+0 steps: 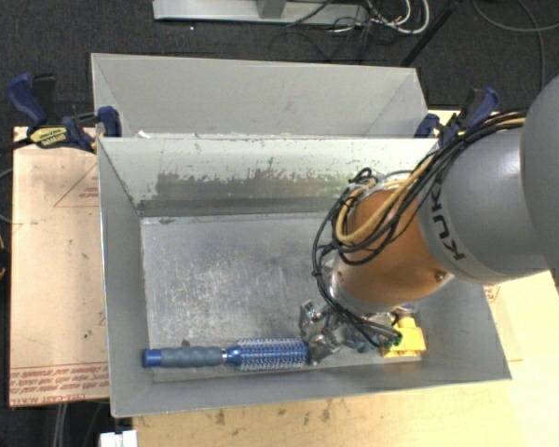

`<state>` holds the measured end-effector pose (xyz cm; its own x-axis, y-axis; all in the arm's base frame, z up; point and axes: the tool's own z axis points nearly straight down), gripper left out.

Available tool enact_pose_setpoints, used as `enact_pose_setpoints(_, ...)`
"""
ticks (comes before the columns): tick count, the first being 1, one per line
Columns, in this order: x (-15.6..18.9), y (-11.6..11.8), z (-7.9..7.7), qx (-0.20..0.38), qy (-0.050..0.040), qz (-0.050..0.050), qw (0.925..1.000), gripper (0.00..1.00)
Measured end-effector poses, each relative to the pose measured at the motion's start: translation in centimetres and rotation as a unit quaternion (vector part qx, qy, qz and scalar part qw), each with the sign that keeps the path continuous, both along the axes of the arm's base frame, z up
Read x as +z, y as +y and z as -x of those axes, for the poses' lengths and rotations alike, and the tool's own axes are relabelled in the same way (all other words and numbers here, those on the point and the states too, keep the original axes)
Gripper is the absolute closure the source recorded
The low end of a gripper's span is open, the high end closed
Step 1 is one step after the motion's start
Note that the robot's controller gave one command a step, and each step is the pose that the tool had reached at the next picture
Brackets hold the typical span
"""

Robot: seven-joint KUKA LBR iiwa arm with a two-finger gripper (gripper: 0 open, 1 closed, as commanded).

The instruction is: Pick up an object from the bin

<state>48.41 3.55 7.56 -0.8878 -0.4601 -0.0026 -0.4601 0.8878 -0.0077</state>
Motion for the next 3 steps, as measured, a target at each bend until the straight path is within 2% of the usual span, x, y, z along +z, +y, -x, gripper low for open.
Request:
enact_pose_setpoints(1, 11.8, 1.8, 0.2, 0.037, -0.0023, -0.004, 0.9993, 1.0)
enact_pose_setpoints(2, 11.4, 1.7, 0.3, 0.037, 0.002, -0.003, 0.9993, 0.0)
enact_pose_setpoints(3, -0.1, 5.4, -0.7, 0.205, -0.0052, -0.002, 0.9788, 0.0)
